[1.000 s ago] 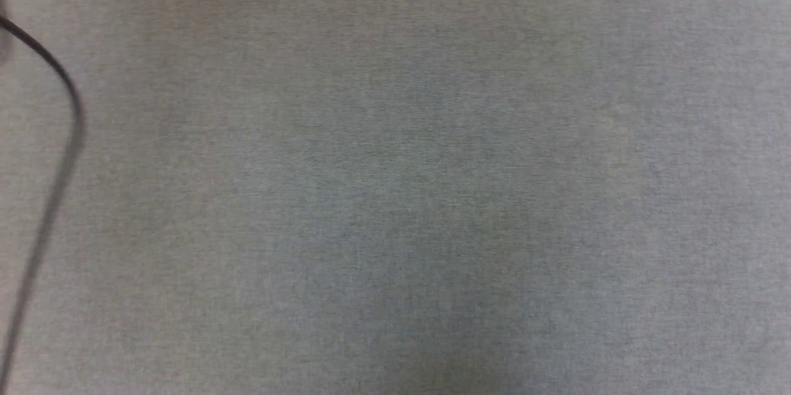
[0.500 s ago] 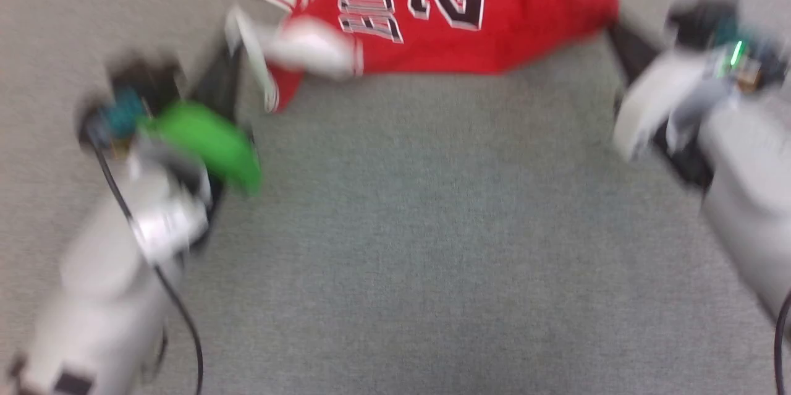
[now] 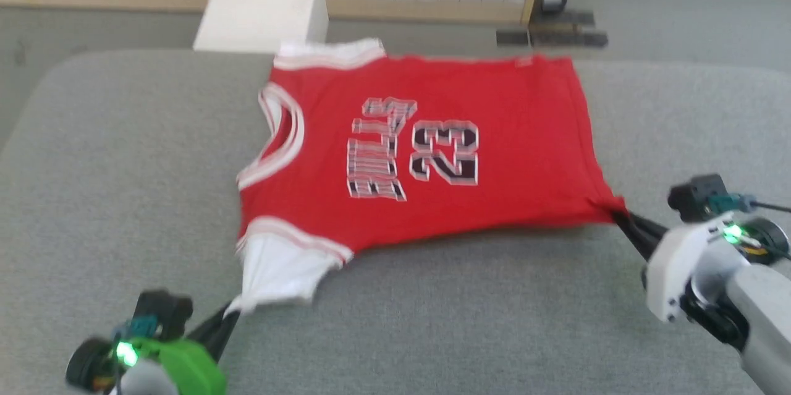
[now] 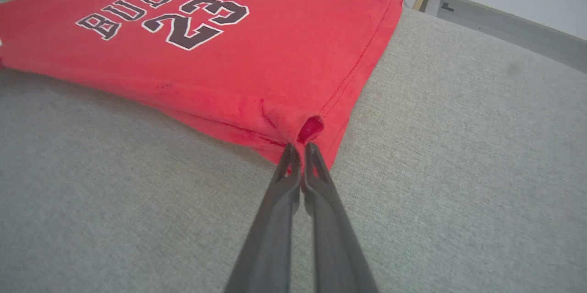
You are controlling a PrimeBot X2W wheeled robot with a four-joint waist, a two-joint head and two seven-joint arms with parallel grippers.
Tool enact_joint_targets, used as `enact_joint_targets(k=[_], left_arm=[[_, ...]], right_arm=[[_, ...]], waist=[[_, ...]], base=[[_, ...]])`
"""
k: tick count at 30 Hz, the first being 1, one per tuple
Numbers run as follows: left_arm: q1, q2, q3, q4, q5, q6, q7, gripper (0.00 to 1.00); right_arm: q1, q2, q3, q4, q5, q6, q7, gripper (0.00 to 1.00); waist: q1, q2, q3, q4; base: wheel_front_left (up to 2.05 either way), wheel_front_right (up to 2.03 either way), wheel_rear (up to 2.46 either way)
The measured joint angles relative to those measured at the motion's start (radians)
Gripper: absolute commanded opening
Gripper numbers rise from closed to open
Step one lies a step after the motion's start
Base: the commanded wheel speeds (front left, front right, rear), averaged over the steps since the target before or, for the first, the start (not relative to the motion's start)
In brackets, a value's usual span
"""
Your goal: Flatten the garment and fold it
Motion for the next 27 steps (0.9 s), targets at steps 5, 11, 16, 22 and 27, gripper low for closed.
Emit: enact_joint_targets(k=[5,11,16,22,27], left_arm=[[0.092,0.057,0.003,-0.068,-0.044,0.029,0.036,0.00],[0.207,0.105,-0.013,-0.159,-0.104,0.059,0.104,0.00],[0.287,0.133,-0.025,-0.219,-0.151,0.080,0.131,0.00],[0.293,0.114,-0.014,-0.232,-0.151,0.083,0.085,0.00],[0.225,0.069,0.017,-0.238,-0.125,0.082,0.017,0.00]], right_arm=[[0.085,-0.051,-0.023,-0.076,0.027,0.000,0.086,0.00],[0.241,-0.118,-0.050,-0.174,0.082,0.000,0.249,0.00],[0.362,-0.146,-0.116,-0.248,0.120,0.000,0.346,0.00],[0.443,-0.136,-0.224,-0.332,0.116,0.000,0.358,0.00],[0.458,-0.116,-0.310,-0.393,0.085,0.000,0.355,0.00]], waist=[[0.0000,0.0000,-0.056,0.009],[-0.0001,0.0000,-0.106,0.021],[-0.0001,0.0000,-0.123,0.030],[0.0000,0.0000,-0.111,0.033],[0.0000,0.0000,-0.090,0.033]], base=[[0.00,0.00,0.00],[0.00,0.00,0.00],[0.00,0.00,0.00],[0.00,0.00,0.00],[0.00,0.00,0.00]])
